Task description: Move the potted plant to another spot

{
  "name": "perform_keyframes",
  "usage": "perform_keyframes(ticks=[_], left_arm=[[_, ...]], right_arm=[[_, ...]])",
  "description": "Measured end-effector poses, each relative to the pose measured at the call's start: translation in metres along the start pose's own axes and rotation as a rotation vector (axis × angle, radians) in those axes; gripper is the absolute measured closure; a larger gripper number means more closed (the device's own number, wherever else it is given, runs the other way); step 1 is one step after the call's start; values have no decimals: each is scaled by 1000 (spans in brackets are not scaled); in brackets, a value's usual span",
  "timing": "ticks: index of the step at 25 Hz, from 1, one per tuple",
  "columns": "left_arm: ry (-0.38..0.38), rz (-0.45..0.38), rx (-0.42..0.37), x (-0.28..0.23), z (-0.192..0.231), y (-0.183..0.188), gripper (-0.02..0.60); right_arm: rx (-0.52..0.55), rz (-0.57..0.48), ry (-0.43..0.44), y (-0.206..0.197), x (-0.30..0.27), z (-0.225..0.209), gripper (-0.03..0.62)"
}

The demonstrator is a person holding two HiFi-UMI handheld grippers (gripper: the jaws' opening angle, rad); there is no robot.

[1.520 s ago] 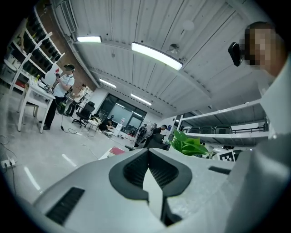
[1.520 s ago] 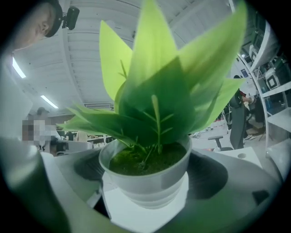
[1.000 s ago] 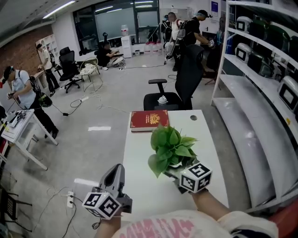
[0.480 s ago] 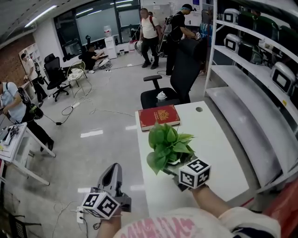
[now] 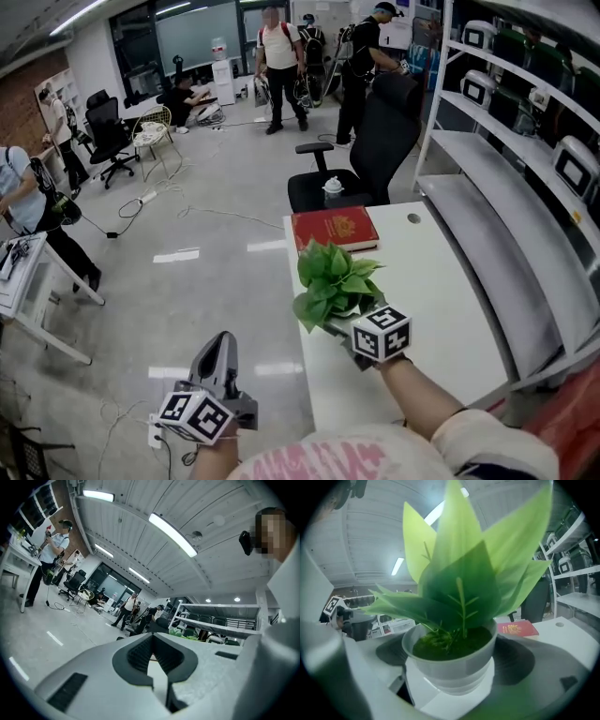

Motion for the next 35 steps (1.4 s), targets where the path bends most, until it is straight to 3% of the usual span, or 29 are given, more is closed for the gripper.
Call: perform_keyframes(ticks=[8, 23, 35], left_arm=[[66, 47, 18, 3, 11, -12, 578], [150, 53, 71, 4, 9, -28, 578], [180, 34, 74, 8, 10, -23, 578]], right_arm=[[-62, 98, -23, -12, -41, -33, 51], [-46, 284, -13, -57, -78, -60, 50], [-49, 322, -21, -75, -80, -63, 49]])
Point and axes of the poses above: the fingertips, and each gripper's own axes: x backward along the fingers, z to its left, y out of its top, the point moved 7 cm from there along x, backward along the fingers, and after that the axes turned 11 degrees about z, right-handed, at the moved point
